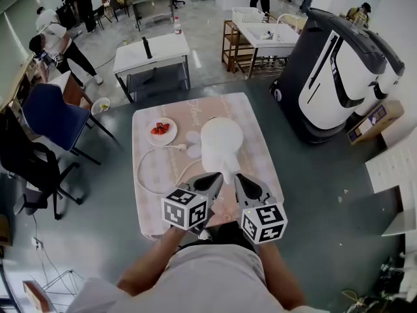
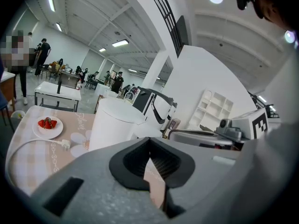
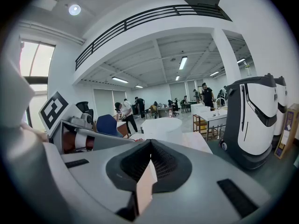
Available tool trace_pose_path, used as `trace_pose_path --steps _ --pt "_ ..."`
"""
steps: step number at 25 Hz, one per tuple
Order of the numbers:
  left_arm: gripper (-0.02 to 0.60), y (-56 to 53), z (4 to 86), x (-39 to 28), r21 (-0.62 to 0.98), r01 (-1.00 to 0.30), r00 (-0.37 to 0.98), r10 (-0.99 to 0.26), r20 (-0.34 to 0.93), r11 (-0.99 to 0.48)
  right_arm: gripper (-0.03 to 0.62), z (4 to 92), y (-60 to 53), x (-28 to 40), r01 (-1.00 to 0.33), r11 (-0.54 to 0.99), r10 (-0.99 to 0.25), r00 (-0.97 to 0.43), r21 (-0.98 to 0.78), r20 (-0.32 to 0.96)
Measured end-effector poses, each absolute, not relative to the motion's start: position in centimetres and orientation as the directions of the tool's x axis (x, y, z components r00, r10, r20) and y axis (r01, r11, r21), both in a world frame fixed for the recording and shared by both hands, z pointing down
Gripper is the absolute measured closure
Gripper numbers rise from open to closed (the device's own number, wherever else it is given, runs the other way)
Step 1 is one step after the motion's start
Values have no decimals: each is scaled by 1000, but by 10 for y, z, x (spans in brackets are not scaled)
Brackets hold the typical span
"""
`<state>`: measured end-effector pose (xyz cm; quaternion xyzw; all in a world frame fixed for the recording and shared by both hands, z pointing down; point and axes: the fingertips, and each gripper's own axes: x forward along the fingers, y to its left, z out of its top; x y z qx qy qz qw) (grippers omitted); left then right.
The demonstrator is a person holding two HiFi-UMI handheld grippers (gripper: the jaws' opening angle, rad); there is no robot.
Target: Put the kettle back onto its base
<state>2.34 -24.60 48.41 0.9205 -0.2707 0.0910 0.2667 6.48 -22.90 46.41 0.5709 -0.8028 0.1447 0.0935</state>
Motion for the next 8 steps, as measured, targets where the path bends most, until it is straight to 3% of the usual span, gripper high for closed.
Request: trace_pose_path --steps 8 --pt "575 -246 486 21 439 -549 835 -453 311 -711 589 466 -228 64 -943 309 -889 -333 -127 315"
